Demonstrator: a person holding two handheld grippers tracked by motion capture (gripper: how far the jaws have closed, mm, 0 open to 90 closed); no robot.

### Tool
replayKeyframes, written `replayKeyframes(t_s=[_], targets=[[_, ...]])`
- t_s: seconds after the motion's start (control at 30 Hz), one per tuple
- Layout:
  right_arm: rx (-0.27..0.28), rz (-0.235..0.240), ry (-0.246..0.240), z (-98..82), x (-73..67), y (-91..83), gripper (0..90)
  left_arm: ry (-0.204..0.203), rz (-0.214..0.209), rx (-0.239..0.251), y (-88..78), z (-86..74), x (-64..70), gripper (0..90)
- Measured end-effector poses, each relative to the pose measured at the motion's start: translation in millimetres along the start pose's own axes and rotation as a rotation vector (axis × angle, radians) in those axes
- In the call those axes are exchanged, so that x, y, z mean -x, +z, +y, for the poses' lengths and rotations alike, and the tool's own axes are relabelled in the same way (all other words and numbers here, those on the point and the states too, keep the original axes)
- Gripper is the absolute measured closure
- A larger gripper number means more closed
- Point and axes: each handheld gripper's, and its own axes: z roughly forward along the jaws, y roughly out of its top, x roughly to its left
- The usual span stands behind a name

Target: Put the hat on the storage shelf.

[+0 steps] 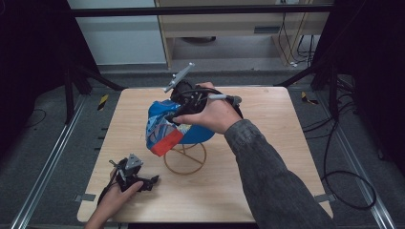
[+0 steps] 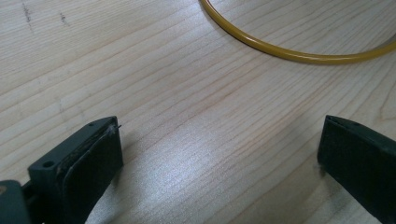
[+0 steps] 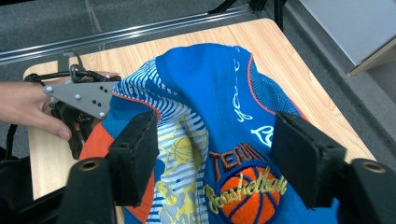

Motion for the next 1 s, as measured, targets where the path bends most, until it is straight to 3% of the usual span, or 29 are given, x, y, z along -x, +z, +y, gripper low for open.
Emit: replayKeyframes(t_s=[0.6,1.0], targets=[[0.024,-0.023,0.048,-6.8,-1.6,-2.8,12.5,0.000,-0.002,0.001,0.0,0.0,-0.1,0.0],[0.048,-0.039,0.063,-14.4,-3.4,-7.6,7.3,-0.002,-0.003,0.001,0.0,0.0,-0.1,0.0]])
